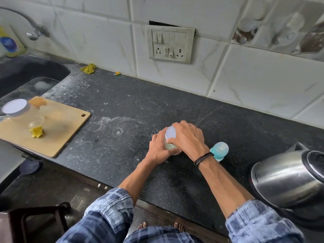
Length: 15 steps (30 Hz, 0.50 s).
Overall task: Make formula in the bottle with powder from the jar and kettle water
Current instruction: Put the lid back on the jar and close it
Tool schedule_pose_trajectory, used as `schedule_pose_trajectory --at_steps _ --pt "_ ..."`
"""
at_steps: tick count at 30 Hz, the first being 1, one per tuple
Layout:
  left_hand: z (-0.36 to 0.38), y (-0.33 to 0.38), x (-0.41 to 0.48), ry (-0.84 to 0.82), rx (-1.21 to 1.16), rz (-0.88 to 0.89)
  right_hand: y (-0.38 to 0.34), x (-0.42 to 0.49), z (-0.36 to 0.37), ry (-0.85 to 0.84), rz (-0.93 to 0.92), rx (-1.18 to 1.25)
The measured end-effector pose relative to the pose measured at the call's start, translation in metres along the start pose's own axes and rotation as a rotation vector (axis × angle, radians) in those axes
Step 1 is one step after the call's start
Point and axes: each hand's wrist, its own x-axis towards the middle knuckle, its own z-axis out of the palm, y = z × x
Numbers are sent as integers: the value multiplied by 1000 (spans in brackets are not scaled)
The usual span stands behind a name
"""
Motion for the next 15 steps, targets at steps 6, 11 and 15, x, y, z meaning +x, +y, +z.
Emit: schedule_pose_trajectory --at_steps 6,11,15 --pt "-1 3 -2 -1 5 -7 1 -1 -4 51 7 4" --pt "-1 2 0 0 7 -8 -2 1 0 -24 -14 5" --pt "-1 3 -1 2 -18 -9 -1 6 -4 -4 37 29"
